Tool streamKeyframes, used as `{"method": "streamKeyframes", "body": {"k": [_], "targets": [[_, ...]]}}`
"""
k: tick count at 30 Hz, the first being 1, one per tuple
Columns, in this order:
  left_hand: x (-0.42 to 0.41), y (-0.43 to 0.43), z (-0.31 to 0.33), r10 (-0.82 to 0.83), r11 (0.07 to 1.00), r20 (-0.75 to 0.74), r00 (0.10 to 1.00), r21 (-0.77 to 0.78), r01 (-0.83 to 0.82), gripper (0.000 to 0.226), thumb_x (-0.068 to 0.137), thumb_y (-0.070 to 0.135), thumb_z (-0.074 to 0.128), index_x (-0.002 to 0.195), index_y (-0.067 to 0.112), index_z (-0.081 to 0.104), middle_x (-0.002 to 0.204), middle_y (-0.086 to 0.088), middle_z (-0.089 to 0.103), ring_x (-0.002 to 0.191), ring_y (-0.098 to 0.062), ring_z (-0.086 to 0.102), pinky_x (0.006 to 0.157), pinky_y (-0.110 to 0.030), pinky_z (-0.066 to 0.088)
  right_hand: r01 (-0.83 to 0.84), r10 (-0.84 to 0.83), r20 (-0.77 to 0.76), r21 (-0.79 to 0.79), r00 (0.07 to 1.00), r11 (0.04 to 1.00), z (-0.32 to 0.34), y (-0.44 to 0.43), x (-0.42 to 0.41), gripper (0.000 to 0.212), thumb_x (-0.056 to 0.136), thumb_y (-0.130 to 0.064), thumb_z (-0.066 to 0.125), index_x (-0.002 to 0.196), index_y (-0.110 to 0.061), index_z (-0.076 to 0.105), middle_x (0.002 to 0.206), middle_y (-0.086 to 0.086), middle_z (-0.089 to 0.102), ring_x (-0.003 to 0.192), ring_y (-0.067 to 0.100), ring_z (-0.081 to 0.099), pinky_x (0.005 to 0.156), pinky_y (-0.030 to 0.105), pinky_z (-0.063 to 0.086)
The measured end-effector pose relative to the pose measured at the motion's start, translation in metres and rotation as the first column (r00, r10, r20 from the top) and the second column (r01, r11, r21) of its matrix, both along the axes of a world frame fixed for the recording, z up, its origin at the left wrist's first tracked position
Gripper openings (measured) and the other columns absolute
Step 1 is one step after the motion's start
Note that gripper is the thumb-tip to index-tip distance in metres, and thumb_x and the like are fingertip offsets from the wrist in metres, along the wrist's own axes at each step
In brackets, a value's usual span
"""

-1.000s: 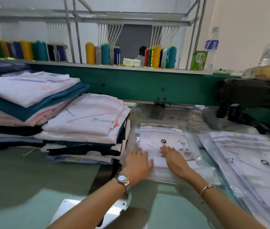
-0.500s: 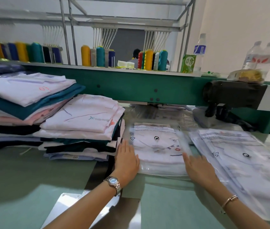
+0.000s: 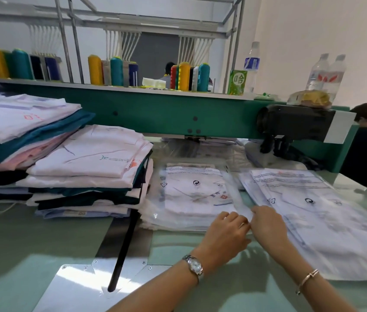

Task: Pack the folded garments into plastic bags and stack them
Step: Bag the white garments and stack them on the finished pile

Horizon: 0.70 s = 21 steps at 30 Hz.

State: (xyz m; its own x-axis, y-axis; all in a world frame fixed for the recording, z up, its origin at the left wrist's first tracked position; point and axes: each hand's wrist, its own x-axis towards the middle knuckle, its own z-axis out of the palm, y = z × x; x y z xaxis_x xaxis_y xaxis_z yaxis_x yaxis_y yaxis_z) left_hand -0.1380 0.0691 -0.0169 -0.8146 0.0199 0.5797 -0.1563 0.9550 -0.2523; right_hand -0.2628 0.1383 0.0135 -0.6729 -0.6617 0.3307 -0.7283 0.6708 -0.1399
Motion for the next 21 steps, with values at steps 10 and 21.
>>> {"method": "streamKeyframes", "body": {"k": [10,21], "targets": [[-0.028,0.003,0.005,0.061,0.986,-0.27,0.961,0.167,-0.016,0.01,0.083,0.034,0.071,0.084,0.024,0.069,0.087,0.007,0.067,0.075,-0.016,0.058,0.07,-0.03,0.043,0.107,0.161,0.632,-0.364,0.758,0.925,0.004,-0.002,-0.029,0.032,0.085,-0.003,0.049,0.114,-0.011,0.06,0.107,0.018,0.065,0.074,0.022,0.058,0.061,0.022,0.046],[-0.03,-0.008,0.01,0.006,1.0,-0.289,0.957,0.0,-0.006,0.009,0.078,0.019,0.064,0.069,0.019,0.064,0.072,0.003,0.061,0.068,-0.018,0.052,0.066,-0.031,0.037,0.125,0.193,0.645,-0.413,0.74,0.902,0.008,-0.001,-0.03,0.03,0.083,0.005,0.05,0.104,-0.013,0.06,0.084,0.012,0.061,0.047,0.012,0.054,0.039,0.018,0.034]]}}
